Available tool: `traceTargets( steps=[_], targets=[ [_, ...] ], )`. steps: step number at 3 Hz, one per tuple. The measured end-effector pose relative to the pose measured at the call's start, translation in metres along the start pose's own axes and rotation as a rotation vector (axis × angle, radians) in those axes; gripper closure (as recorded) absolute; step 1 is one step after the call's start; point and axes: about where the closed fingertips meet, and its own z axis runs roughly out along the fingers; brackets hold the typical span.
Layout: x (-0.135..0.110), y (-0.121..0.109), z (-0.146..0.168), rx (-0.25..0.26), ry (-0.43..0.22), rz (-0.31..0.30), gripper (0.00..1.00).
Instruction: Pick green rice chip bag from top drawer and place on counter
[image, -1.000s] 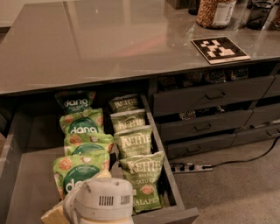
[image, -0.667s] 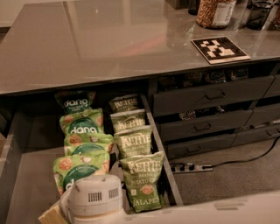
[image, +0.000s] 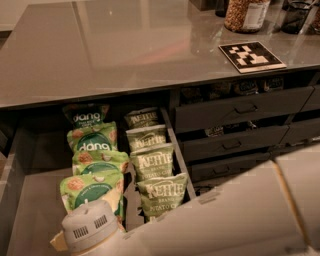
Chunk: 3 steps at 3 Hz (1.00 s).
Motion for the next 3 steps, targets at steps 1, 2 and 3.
traceTargets(
  steps=[1,2,3],
  targets=[
    [0.0047,0.0049,0.0266,0.06,0.036,-0.079,0.18],
    [0.0036,0.0049,0.0258,0.065,0.039,-0.084,0.42],
    [0.0036,0.0049,0.0254,0.065,0.04,-0.085,0.66]
  ],
)
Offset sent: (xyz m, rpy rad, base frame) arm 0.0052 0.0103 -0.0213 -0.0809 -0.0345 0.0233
